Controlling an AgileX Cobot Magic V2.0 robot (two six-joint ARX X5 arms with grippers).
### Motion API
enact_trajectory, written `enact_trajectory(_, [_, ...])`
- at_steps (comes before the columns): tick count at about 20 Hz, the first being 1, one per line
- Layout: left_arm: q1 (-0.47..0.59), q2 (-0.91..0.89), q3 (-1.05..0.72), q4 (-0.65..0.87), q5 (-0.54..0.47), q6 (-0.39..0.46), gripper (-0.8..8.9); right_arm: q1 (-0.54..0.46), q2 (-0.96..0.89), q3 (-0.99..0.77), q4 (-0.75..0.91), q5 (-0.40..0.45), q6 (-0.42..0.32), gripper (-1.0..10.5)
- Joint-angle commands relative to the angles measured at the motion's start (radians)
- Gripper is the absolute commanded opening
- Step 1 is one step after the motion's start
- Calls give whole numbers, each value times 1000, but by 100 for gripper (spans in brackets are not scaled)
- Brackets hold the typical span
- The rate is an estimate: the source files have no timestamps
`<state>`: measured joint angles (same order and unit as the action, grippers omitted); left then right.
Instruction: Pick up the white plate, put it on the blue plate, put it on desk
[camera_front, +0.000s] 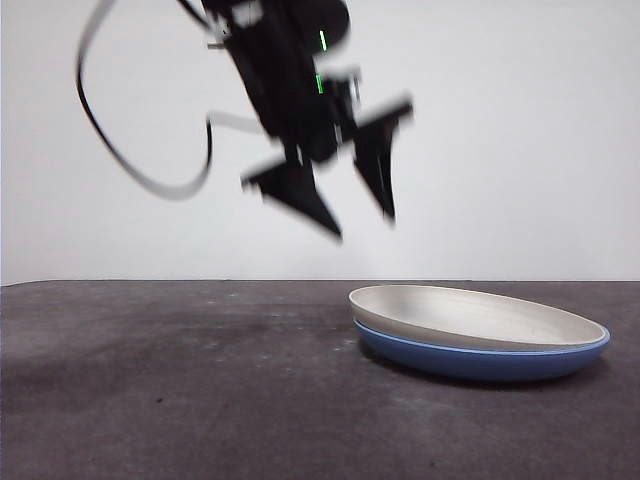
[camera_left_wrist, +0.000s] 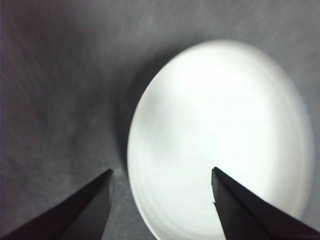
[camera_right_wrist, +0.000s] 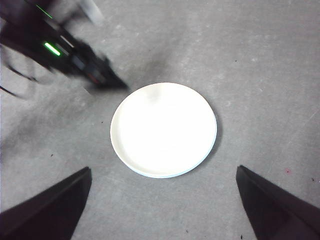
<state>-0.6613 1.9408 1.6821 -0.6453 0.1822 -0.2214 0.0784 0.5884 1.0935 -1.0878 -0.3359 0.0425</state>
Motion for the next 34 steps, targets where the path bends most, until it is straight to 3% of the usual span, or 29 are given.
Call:
enact_trajectory(1, [8,-95,30,-1,1,43,317,3,3,19,8,4,2,464])
enact_trajectory(10, [115,-443,7,-177,1,110,312,3,8,19,9,9,-2,464])
enact_trajectory(16, [150,-692,-286,-158,6,129,312,3,26,19,8,30,-5,464])
enact_trajectory(21, [150,-903,-557,-137,224,142,312,3,38,18,2,30,-5,464])
enact_trajectory(24, [150,-965,-621,-156,275,154,312,3,45,18,-6,30,-5,464])
enact_trajectory(31, [150,-983,-626,-148,276,154,312,3,51,18,-17,24,3,464])
enact_trajectory(34, [150,-983,-626,-148,276,154,312,3,75,18,-25,60,37,464])
